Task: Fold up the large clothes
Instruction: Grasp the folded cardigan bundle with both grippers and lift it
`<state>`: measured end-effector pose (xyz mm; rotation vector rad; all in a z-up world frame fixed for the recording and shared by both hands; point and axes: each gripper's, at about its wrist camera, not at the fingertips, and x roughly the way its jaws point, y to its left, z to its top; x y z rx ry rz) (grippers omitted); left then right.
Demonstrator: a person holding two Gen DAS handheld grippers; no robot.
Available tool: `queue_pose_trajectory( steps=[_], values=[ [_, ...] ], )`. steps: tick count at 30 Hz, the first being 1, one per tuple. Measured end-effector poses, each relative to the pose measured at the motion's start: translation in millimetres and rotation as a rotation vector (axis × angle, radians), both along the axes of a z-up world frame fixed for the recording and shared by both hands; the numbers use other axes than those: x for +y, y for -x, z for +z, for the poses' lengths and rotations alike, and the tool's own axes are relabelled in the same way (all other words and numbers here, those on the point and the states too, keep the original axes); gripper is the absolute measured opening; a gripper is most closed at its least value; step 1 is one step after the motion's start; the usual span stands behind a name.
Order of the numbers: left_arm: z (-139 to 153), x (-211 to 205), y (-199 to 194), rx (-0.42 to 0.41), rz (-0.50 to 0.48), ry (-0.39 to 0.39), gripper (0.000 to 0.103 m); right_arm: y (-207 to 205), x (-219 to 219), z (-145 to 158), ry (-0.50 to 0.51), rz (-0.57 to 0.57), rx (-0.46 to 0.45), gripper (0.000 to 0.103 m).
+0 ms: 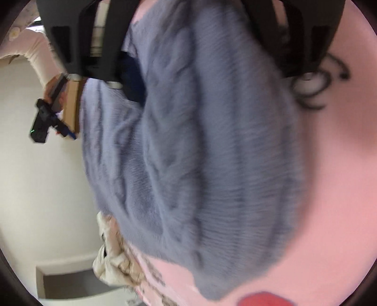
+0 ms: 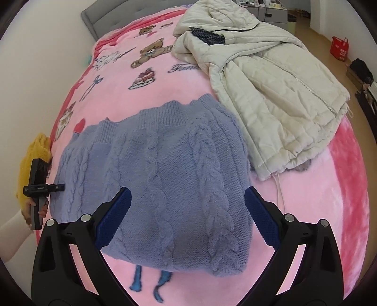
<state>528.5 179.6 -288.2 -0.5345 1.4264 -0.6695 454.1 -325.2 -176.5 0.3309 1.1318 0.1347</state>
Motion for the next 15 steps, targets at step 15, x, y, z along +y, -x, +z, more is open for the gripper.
queue_pose_trajectory(
  steps=[15],
  values=[
    [2,9,9,-0.02,-0.014,0.001,0.038,-13,-36,-34,-0.15,0.07,0.075,0.093]
  ],
)
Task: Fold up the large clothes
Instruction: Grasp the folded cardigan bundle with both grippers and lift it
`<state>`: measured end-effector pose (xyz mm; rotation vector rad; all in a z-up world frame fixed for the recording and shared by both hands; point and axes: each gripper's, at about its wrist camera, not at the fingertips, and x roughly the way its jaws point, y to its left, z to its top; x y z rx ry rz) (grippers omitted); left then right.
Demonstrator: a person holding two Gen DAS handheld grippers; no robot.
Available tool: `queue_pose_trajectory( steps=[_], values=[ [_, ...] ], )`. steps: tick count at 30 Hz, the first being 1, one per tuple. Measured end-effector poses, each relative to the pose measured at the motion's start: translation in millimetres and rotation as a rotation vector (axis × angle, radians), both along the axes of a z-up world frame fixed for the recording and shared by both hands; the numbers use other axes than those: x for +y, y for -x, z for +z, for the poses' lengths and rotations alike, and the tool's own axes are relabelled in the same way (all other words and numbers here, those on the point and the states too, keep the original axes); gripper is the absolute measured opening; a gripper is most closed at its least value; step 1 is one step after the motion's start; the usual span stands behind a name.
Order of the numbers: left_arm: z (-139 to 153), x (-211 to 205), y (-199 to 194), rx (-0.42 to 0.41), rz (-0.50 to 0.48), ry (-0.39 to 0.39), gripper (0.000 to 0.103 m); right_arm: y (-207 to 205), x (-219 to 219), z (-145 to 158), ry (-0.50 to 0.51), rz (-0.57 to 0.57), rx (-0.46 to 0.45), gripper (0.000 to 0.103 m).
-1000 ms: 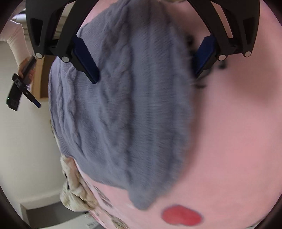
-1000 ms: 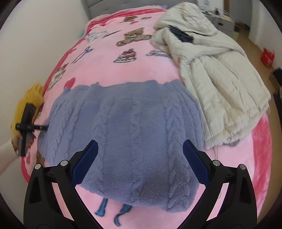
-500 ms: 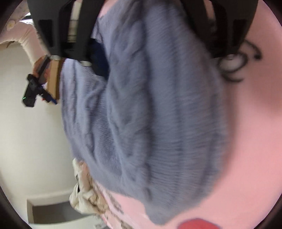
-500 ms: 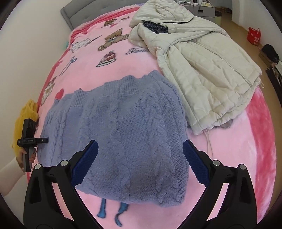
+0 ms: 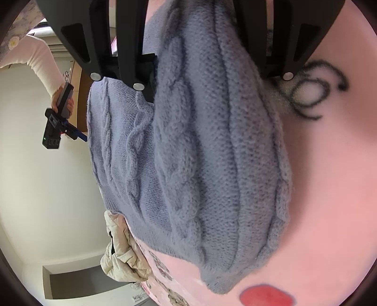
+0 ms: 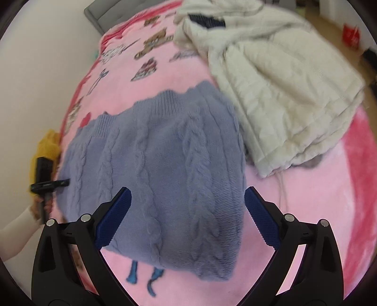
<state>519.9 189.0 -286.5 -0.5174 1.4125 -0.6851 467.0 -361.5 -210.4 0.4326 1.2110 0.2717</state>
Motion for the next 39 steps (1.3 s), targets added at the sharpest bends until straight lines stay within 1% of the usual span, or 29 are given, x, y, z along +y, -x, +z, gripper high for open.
queue_pose_trajectory(
  steps=[2,3,4,5,7,8,9,10,12,13,14,16,18,19,20,21,22,23,25,26,27,28,30,31,32,33,35,36,39],
  values=[
    [-1,0,-3,0.008,-0.002,-0.002,0.038,-4,-6,-12,-0.023,0.01,0.028,0.093],
    [-1,-1,-3,0.009,-0.001,-0.005,0.038,-9,-11,-23,0.007,0.012,0.059,0.093],
    [0,-1,-3,0.007,0.001,-0.01,0.038,-13,-13,-31,0.007,0.019,0.08,0.093],
    [0,-4,-4,0.008,0.005,-0.014,0.038,-17,-15,-42,-0.008,0.023,0.111,0.093],
    [0,-6,-4,0.009,0.016,-0.024,0.039,-22,-14,-64,-0.083,0.048,0.196,0.093],
    [0,-7,-5,0.01,0.02,-0.029,0.04,-24,-7,-79,-0.135,0.081,0.271,0.092],
    [1,-11,-5,0.01,0.026,-0.034,0.04,-26,-1,-85,-0.129,0.103,0.292,0.093],
    [1,-11,-5,0.01,0.031,-0.036,0.041,-27,8,-87,-0.076,0.137,0.278,0.095],
    [0,-12,-3,0.009,0.038,-0.044,0.043,-32,21,-87,-0.005,0.185,0.246,0.096],
    [0,-13,-3,0.011,0.042,-0.045,0.044,-34,22,-88,-0.001,0.187,0.245,0.096],
    [-2,-13,-3,0.017,0.047,-0.046,0.046,-36,21,-89,-0.015,0.179,0.251,0.096],
    [-4,-13,-3,0.026,0.051,-0.053,0.051,-41,10,-93,-0.09,0.132,0.268,0.096],
    [-8,-15,-5,0.044,0.045,-0.059,0.055,-44,3,-98,-0.136,0.094,0.282,0.096],
    [-8,-15,-6,0.048,0.041,-0.063,0.055,-43,5,-97,-0.123,0.103,0.284,0.094],
    [-9,-18,-7,0.048,0.035,-0.071,0.055,-42,11,-96,-0.087,0.126,0.276,0.085],
    [-8,-21,-8,0.046,0.027,-0.081,0.055,-42,17,-91,-0.045,0.162,0.259,0.077],
    [-8,-23,-8,0.046,0.023,-0.089,0.055,-42,20,-86,-0.064,0.183,0.242,0.049],
    [-7,-25,-9,0.048,0.016,-0.096,0.055,-43,23,-81,-0.1,0.19,0.243,0.033],
    [-6,-31,-10,0.048,0.002,-0.107,0.05,-44,30,-76,-0.059,0.201,0.249,0.032],
    [-4,-34,-10,0.047,-0.003,-0.102,0.043,-45,32,-76,-0.053,0.209,0.247,0.031],
    [-2,-36,-10,0.041,-0.007,-0.105,0.039,-46,33,-72,-0.04,0.216,0.237,0.03],
    [1,-38,-10,0.034,-0.004,-0.108,0.037,-46,34,-67,-0.04,0.212,0.232,0.028],
    [12,-41,-9,-0.002,0.008,-0.126,0.033,-44,36,-51,-0.029,0.198,0.193,0.026],
    [24,-41,-7,-0.046,0.024,-0.128,0.033,-42,38,-40,-0.028,0.195,0.171,0.025],
    [31,-42,-5,-0.07,0.037,-0.124,0.032,-40,41,-22,-0.018,0.189,0.13,0.024],
    [42,-41,-2,-0.104,0.062,-0.107,0.032,-39,45,-9,-0.014,0.192,0.107,0.024],
    [57,-38,3,-0.14,0.101,-0.08,0.031,-35,54,21,0.002,0.212,0.036,0.023],
    [65,-37,5,-0.158,0.118,-0.068,0.031,-35,60,44,-0.002,0.226,-0.008,0.022],
    [84,-31,13,-0.192,0.173,-0.031,0.031,-39,84,86,0.002,0.263,-0.084,0.022]
  ],
)
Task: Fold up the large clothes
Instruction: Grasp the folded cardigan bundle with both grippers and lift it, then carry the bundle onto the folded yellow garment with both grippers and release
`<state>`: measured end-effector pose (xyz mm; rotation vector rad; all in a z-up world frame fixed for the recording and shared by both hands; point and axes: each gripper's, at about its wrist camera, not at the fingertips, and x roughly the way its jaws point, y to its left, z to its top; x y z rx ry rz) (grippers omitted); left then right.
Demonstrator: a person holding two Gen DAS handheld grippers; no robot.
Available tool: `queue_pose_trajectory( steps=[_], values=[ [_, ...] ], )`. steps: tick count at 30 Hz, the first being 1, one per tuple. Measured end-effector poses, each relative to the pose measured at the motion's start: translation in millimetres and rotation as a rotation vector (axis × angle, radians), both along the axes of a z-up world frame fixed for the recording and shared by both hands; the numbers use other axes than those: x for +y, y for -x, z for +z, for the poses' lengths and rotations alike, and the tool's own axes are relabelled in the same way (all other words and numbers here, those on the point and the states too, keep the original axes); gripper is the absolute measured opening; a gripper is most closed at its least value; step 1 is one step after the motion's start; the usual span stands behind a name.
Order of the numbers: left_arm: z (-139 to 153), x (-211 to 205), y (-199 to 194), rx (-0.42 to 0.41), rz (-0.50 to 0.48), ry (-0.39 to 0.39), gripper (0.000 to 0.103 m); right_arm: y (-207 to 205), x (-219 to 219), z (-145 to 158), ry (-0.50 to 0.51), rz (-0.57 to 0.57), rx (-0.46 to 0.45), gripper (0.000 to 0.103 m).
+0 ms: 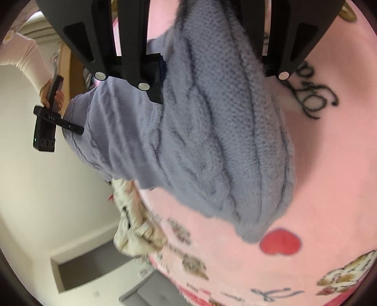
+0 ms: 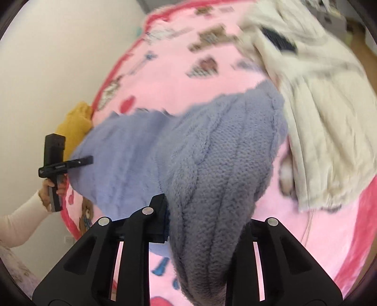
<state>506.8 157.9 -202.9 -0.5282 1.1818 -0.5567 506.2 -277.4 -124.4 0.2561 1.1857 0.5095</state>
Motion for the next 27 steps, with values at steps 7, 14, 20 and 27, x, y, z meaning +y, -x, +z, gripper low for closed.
queue_pose_trajectory(
  steps=[7,14,20,27],
  values=[
    [49,57,49,-0.074,0.161,0.001,0.031,-1,72,67,-0.02,0.171,-0.093,0.021],
    [138,140,132,-0.173,0.38,-0.063,0.031,-7,168,122,-0.123,0.345,-0.158,0.021],
    [225,224,190,-0.29,0.547,-0.167,0.031,-29,282,193,-0.197,0.517,-0.265,0.021],
    [275,357,208,-0.359,0.693,-0.237,0.031,-65,450,252,-0.199,0.652,-0.38,0.021]
  ],
)
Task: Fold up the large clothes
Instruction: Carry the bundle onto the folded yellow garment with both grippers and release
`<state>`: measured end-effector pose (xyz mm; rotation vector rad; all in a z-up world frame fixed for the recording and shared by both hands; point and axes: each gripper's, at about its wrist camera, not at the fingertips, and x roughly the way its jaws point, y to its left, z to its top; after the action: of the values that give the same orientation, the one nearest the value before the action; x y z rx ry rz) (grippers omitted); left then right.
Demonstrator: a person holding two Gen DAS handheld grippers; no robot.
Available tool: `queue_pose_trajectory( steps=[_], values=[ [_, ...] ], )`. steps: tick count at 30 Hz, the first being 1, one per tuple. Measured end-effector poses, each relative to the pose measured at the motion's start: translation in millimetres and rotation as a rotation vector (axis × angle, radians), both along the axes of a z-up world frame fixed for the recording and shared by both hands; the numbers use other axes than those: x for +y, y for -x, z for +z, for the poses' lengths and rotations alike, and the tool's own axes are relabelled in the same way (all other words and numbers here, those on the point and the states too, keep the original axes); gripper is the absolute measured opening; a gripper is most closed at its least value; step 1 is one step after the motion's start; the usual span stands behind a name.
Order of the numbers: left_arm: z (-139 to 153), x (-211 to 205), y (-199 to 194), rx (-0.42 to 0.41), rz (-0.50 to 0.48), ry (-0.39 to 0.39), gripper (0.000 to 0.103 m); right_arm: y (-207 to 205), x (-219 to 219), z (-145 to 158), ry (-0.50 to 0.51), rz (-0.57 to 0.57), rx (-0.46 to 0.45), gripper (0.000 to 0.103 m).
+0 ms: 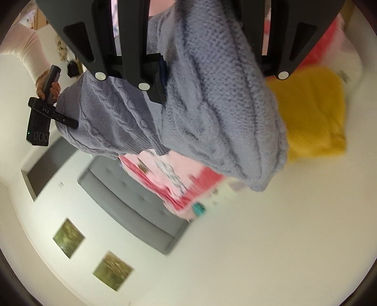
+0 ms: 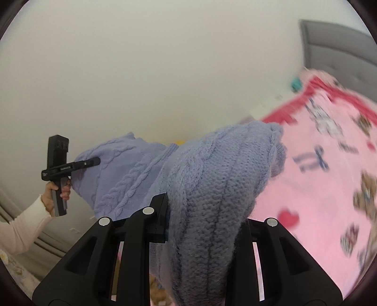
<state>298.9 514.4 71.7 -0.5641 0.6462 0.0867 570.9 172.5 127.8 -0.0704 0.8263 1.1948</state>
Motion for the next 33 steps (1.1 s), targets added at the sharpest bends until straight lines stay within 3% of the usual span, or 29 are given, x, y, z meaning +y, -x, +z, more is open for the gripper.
queue_pose_trajectory(
  steps=[5,9,12,14,15,18,19,22,24,29,33],
  values=[
    [11,90,-17,-0.02,0.045,-0.033,0.031,-31,108,18,-0.022,-0.003,-0.048,0.021],
    [6,164,-24,-0.037,0.076,-0.079,0.031,-59,179,6,-0.019,-0.021,-0.072,0.021],
    [-18,202,-17,-0.039,0.107,-0.077,0.031,-83,224,-29,-0.002,-0.047,-0.043,0.021],
    [-58,218,-13,-0.02,0.118,-0.037,0.031,-99,249,-65,0.048,-0.068,-0.015,0.021],
    [-74,222,-11,-0.003,0.12,-0.012,0.031,-108,260,-98,0.098,-0.087,0.028,0.021],
    [-136,215,-6,0.091,0.106,0.023,0.031,-118,270,-167,0.222,-0.122,0.085,0.022],
    [-156,210,2,0.094,0.122,0.07,0.031,-121,267,-189,0.261,-0.145,0.108,0.022],
    [-184,209,30,0.01,0.196,0.212,0.031,-132,233,-223,0.237,-0.234,0.217,0.022],
    [-192,205,37,0.008,0.222,0.237,0.031,-132,220,-228,0.206,-0.241,0.239,0.022],
    [-182,199,26,0.001,0.224,0.188,0.032,-121,230,-202,0.215,-0.16,0.168,0.023],
    [-210,216,21,0.132,0.279,0.173,0.037,-136,242,-226,0.306,-0.149,0.191,0.025]
  ],
)
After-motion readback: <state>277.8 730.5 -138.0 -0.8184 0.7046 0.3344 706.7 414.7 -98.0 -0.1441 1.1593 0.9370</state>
